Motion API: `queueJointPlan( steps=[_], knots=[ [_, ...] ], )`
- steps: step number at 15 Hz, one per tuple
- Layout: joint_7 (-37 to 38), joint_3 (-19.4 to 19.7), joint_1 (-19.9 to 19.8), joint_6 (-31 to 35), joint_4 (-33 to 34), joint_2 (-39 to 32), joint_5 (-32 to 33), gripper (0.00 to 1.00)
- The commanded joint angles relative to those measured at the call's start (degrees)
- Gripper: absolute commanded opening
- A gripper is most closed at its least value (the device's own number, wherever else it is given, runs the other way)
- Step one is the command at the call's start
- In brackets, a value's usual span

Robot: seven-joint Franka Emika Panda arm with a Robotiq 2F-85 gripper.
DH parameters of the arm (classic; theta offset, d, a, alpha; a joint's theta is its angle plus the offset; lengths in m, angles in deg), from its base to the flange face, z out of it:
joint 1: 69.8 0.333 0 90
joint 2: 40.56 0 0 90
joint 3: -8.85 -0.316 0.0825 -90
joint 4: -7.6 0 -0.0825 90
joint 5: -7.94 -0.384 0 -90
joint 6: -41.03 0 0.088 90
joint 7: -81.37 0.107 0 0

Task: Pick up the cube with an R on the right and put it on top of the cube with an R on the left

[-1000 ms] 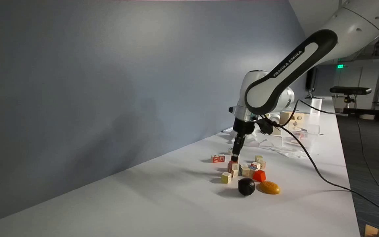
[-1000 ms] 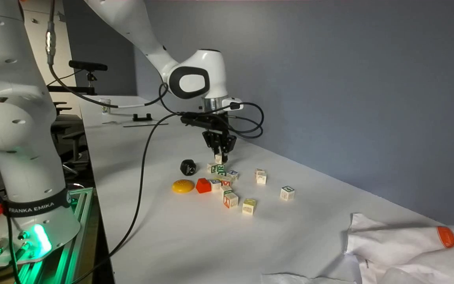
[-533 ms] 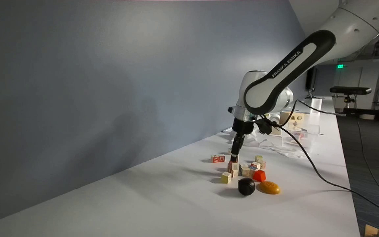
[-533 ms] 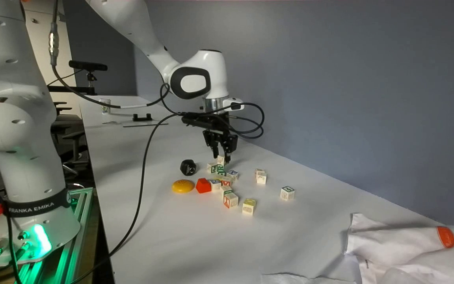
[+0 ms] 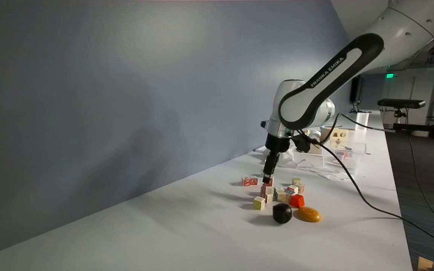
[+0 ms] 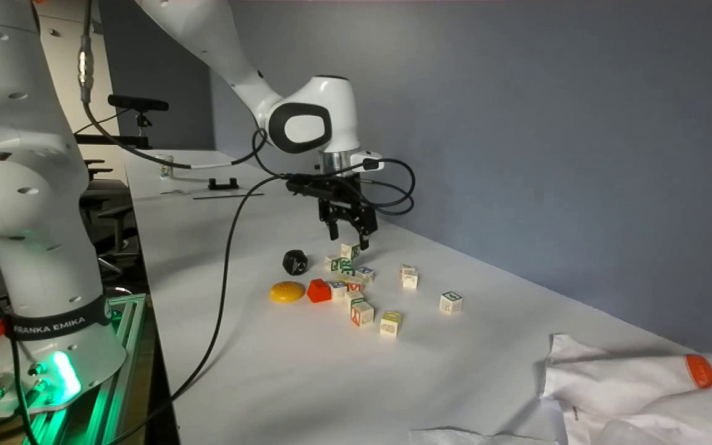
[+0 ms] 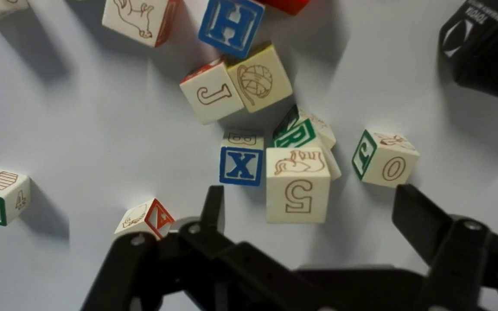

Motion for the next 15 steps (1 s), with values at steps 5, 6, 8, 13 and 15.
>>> queueJointPlan(
  steps=[5, 6, 8, 13, 15],
  knots=[
    [2.55, -1.73, -1.07, -6.25, 0.84, 0.2, 0.55, 1.0],
    [2.25, -1.77, -1.02, -6.17, 0.78, 0.25, 0.07, 1.0],
    [1.22, -1.73, -0.87, -5.34, 0.65, 0.38, -1.31, 1.0],
    [-0.89, -1.6, -0.56, -5.93, 0.51, 0.62, -3.49, 1.0],
    [-2.23, -1.57, -0.41, -6.13, 0.47, 0.73, -5.41, 1.0]
  ],
)
